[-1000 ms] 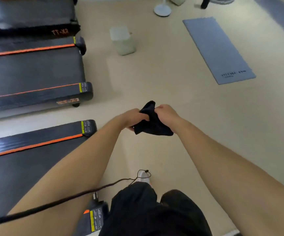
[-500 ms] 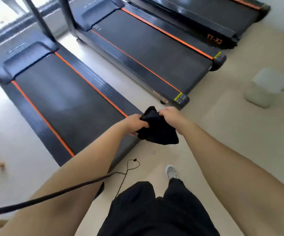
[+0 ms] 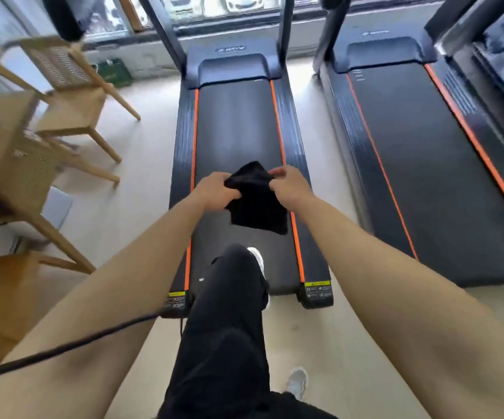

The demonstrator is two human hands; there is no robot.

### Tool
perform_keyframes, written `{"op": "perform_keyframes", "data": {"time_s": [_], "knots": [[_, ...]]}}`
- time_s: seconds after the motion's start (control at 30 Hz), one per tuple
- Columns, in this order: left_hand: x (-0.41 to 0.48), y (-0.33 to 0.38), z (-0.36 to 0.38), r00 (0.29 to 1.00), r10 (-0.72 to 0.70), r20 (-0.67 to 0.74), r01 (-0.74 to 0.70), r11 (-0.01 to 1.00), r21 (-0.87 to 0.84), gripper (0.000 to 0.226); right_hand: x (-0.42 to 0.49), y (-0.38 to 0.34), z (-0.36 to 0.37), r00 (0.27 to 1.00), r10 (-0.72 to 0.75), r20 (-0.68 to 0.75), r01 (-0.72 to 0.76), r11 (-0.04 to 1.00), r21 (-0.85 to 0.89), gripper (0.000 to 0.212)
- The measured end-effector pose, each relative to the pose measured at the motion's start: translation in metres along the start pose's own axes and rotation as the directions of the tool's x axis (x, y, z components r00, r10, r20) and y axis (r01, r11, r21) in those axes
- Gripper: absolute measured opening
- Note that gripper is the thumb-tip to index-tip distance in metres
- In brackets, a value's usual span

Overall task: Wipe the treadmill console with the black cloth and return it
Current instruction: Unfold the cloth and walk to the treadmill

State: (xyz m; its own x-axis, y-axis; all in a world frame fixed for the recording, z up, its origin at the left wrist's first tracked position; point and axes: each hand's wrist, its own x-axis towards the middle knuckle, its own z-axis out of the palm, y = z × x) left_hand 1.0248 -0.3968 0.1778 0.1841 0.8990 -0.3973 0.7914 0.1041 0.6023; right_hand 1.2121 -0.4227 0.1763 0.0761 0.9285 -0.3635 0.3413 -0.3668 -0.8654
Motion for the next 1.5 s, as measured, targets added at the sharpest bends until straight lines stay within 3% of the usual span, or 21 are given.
{"op": "perform_keyframes", "data": {"time_s": [0.17, 0.37, 0.47, 0.53, 0.6, 0.77, 0.87, 1.0, 1.17, 1.23, 1.3, 1.33, 1.4, 1.5], "knots": [[0.067, -0.028, -0.041, 0.987, -0.083, -0.139, 0.072, 0.994, -0.079, 0.015, 0.089, -0.039, 0.025, 0.999, -0.008, 0.032, 0.010, 0.997, -0.072, 0.035], [0.203, -0.039, -0.142, 0.999, -0.003, 0.034, 0.012, 0.965, -0.260, 0.039, 0.245, -0.152, 0.056, 0.985, -0.173, -0.009, 0.167, 0.965, -0.202, 0.029], [0.248, -0.030, -0.211, 0.993, -0.081, 0.085, 0.112, 0.865, -0.489, 0.036, 0.309, -0.231, 0.064, 0.991, -0.057, 0.124, 0.094, 0.944, -0.316, 0.025], [0.262, -0.014, -0.258, 0.974, -0.206, 0.097, 0.220, 0.742, -0.633, 0.025, 0.335, -0.283, 0.066, 0.966, 0.021, 0.258, 0.096, 0.895, -0.435, 0.021], [0.274, 0.003, -0.308, 0.948, -0.313, 0.061, 0.255, 0.629, -0.735, 0.027, 0.354, -0.338, 0.064, 0.952, 0.047, 0.303, 0.109, 0.872, -0.478, 0.023], [0.297, 0.048, -0.415, 0.943, -0.313, -0.115, 0.168, 0.743, -0.648, 0.020, 0.388, -0.459, 0.050, 0.965, -0.034, 0.261, 0.132, 0.920, -0.370, 0.008], [0.310, 0.069, -0.464, 0.929, -0.305, -0.207, 0.118, 0.778, -0.617, 0.010, 0.411, -0.504, 0.044, 0.968, -0.061, 0.241, 0.128, 0.953, -0.275, 0.011], [0.351, 0.070, -0.508, 0.909, -0.325, -0.259, 0.126, 0.809, -0.574, 0.009, 0.453, -0.532, 0.048, 0.957, -0.080, 0.279, 0.139, 0.970, -0.199, 0.012], [0.407, 0.056, -0.553, 0.839, -0.282, -0.465, 0.151, 0.942, -0.299, 0.013, 0.532, -0.548, 0.072, 0.911, -0.070, 0.406, 0.165, 0.965, -0.204, 0.021], [0.423, 0.052, -0.574, 0.798, -0.246, -0.550, 0.158, 0.966, -0.204, 0.014, 0.565, -0.554, 0.081, 0.854, -0.088, 0.512, 0.182, 0.974, -0.136, 0.045], [0.433, 0.052, -0.596, 0.799, -0.244, -0.549, 0.184, 0.969, -0.164, 0.014, 0.592, -0.564, 0.089, 0.739, -0.137, 0.660, 0.297, 0.945, -0.136, 0.077], [0.438, 0.051, -0.608, 0.811, -0.252, -0.529, 0.189, 0.967, -0.171, 0.013, 0.603, -0.571, 0.092, 0.686, -0.141, 0.714, 0.341, 0.929, -0.144, 0.078], [0.443, 0.051, -0.629, 0.819, -0.284, -0.499, 0.195, 0.955, -0.224, 0.011, 0.624, -0.581, 0.100, 0.620, -0.131, 0.774, 0.398, 0.902, -0.166, 0.054], [0.452, 0.050, -0.656, 0.811, -0.326, -0.486, 0.189, 0.932, -0.309, 0.010, 0.651, -0.597, 0.115, 0.578, -0.124, 0.807, 0.429, 0.887, -0.171, 0.024]]}}
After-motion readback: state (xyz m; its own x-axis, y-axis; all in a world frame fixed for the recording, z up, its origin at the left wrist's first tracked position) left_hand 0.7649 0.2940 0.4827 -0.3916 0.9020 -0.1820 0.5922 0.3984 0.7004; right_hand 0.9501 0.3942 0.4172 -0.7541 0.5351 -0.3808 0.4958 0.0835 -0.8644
